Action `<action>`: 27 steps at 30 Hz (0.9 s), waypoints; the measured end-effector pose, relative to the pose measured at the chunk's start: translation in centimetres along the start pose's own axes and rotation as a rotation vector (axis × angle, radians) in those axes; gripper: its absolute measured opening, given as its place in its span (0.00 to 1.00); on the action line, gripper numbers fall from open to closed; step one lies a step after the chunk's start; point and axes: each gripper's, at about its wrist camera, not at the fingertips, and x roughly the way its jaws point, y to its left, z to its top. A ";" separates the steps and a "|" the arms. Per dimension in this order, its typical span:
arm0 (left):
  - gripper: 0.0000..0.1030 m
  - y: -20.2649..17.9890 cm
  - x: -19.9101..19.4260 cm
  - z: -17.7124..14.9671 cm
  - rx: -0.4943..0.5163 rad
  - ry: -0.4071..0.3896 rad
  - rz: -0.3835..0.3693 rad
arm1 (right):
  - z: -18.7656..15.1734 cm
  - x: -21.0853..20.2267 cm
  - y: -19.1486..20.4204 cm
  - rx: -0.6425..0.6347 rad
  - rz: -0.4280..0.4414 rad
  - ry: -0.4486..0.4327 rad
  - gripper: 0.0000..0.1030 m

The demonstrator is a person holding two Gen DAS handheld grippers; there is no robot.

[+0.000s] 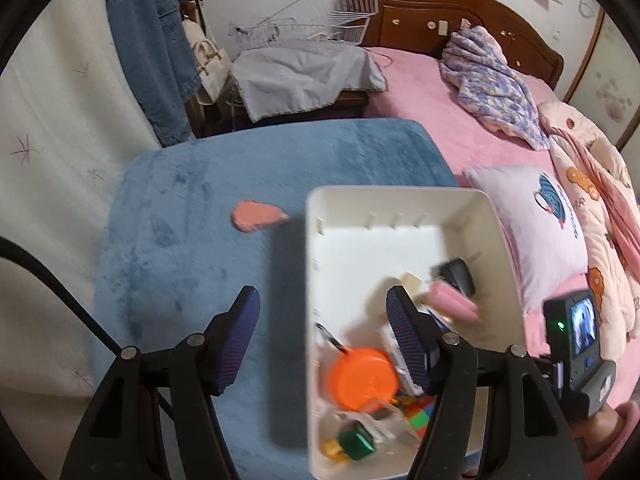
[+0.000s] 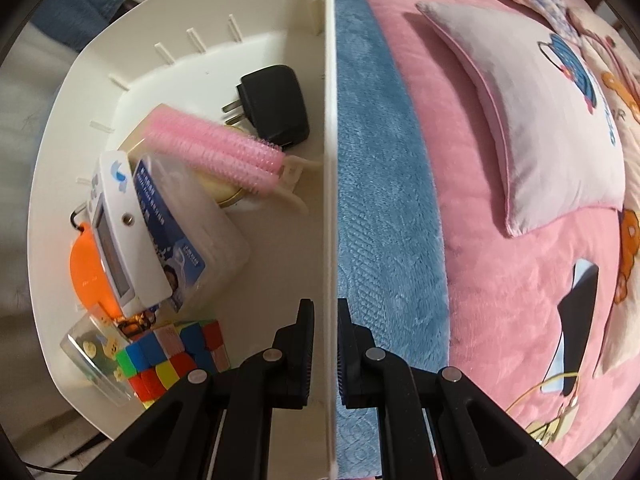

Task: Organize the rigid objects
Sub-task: 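Move the left tool to the pink round compact and grasp it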

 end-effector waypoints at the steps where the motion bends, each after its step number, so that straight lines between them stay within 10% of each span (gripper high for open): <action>1: 0.68 0.7 0.2 0.4 -0.004 0.001 0.004 | 0.0 0.0 0.1 0.012 -0.006 0.000 0.10; 11: 0.74 6.6 5.4 3.9 -0.067 0.041 0.033 | 0.5 -0.2 0.4 0.171 -0.072 0.008 0.10; 27: 0.74 10.3 17.6 7.8 -0.432 0.216 -0.084 | 1.1 0.3 0.3 0.309 -0.144 0.049 0.14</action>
